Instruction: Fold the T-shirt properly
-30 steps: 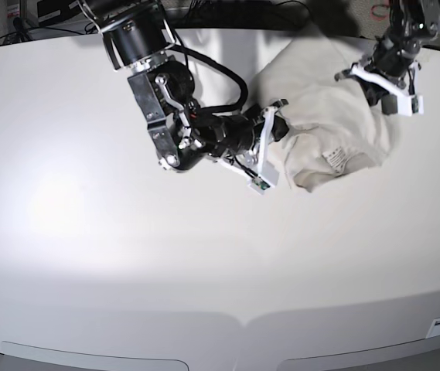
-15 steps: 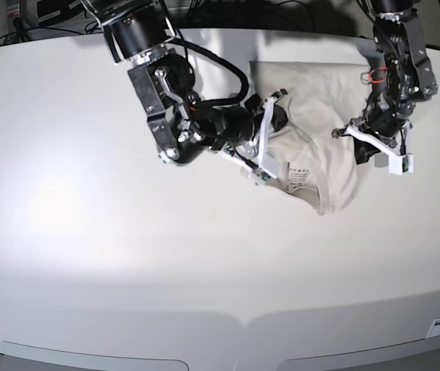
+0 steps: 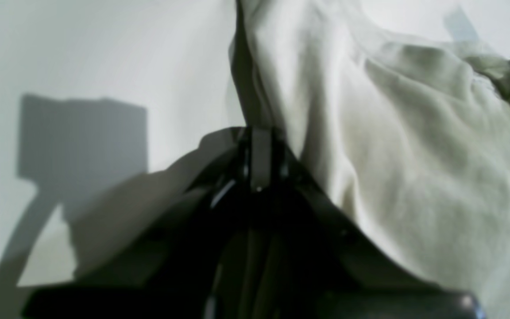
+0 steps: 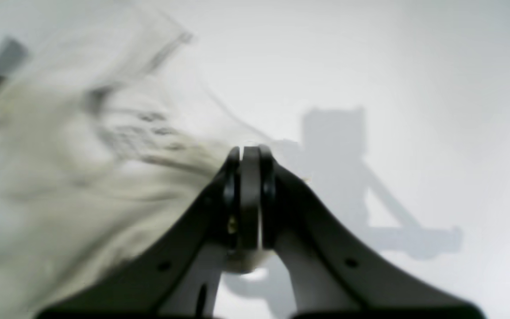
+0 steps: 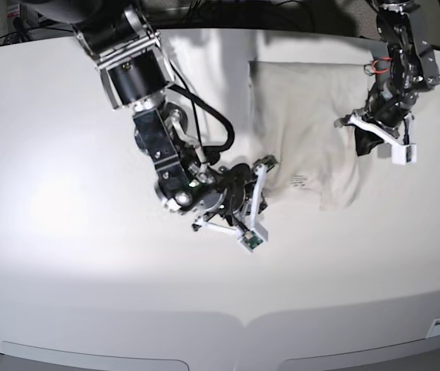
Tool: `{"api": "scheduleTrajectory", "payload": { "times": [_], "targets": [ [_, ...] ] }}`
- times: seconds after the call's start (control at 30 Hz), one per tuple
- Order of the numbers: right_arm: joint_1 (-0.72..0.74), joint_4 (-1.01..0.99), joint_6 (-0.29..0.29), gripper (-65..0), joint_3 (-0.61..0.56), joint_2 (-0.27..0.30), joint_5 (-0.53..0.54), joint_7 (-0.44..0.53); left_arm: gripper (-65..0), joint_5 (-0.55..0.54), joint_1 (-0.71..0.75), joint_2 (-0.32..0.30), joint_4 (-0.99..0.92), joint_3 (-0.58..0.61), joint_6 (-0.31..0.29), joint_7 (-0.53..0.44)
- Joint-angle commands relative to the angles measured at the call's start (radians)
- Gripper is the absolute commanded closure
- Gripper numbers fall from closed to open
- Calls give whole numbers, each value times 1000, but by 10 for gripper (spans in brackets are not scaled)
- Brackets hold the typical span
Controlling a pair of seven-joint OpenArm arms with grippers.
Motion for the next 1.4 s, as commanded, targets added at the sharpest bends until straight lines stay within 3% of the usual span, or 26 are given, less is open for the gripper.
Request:
{"api": "scheduleTrajectory", "payload": {
  "times": [0.0, 0.17, 0.47, 0.57, 0.7, 0.9, 1.03, 1.23, 1.37],
  "targets": [
    [40, 15, -26, 0, 2, -7, -22, 34, 0, 45, 14, -14, -2, -1, 15, 71],
    [91, 21, -145, 0, 29, 23, -88, 16, 0, 41, 31, -72, 6, -1, 16, 66],
    [46, 222, -127, 0, 155, 166, 130, -184, 0, -103, 272, -203, 239, -1, 21, -114],
    [-15, 363, -127, 0, 173, 217, 204, -266, 0, -120, 336, -230, 292, -1, 74, -141],
    [-125, 534, -127, 0, 213, 288, 287, -386, 0, -116, 400, -249, 332, -3, 86, -140],
    [-365, 717, -115, 0, 385, 359, 406, -449, 0, -127, 502, -249, 357, -57, 85, -142],
    [-533, 852, -61, 0, 536, 363, 498, -501, 0, -193, 577, -249, 357, -119, 53, -144],
    [-763, 973, -25, 0, 694, 355, 639, -596, 0, -186, 682, -249, 357, -179, -30, -144],
    [-927, 1009, 3, 0, 760, 355, 660, -599, 0, -166, 746, -249, 357, -183, -39, -149]
  ]
}}
